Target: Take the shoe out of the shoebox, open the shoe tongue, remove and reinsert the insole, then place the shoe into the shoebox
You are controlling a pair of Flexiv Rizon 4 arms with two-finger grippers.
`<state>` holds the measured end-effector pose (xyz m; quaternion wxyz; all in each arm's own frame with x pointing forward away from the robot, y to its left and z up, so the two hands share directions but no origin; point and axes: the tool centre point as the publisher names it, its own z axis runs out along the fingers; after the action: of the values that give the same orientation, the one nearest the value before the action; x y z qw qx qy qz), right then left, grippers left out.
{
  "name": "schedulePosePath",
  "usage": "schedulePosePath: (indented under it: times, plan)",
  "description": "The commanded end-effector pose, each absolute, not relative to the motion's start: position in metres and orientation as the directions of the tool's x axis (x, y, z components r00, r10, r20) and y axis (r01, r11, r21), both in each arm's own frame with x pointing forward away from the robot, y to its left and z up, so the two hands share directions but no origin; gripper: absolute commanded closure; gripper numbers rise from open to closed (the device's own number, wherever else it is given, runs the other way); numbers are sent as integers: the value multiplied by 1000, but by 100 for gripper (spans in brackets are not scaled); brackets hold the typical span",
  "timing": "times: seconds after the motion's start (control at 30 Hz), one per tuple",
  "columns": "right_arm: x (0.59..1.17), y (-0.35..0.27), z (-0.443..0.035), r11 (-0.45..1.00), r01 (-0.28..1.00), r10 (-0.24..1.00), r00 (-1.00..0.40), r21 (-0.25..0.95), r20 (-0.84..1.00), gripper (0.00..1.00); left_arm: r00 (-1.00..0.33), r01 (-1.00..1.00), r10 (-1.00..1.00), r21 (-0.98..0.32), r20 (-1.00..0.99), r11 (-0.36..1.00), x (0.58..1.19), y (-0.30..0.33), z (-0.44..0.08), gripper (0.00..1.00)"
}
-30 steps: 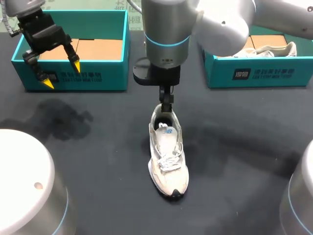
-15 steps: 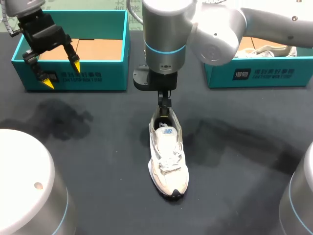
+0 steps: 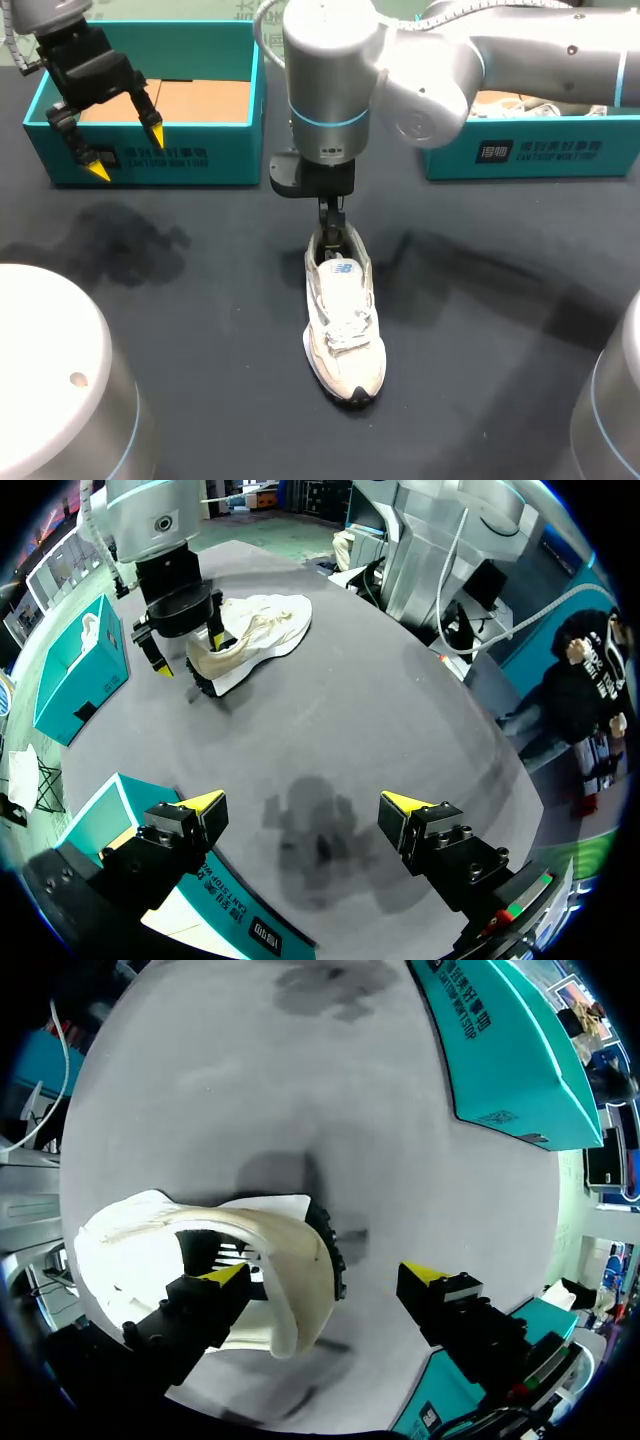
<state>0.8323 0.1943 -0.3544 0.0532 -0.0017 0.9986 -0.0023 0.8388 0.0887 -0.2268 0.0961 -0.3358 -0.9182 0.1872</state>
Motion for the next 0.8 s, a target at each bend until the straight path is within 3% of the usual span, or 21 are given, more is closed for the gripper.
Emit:
schedulePosePath:
  times: [0.03,0.2,0.47,0.6,0.67,0.8]
  plan:
    - [836,194,-365,1000,-1,-2,-995,-7,-99,2,-756,581,653,-406,51,705,839,89,-227,0]
    - [837,191,-375,1000,7,7,-996,-7,-88,2,-756,581,653,-406,51,705,839,89,-227,0]
    - [837,190,-389,1000,12,12,-998,-4,-69,14,-756,581,653,-406,51,705,839,89,-227,0]
    - [836,191,-392,1000,11,11,-998,-1,-63,32,-756,581,653,-406,51,705,839,89,-227,0]
    - [836,193,-393,1000,8,8,-998,-1,-61,47,-756,581,653,-406,51,705,839,89,-227,0]
    - [835,194,-394,1000,9,10,-999,3,-54,54,-756,581,653,-406,51,705,839,89,-227,0]
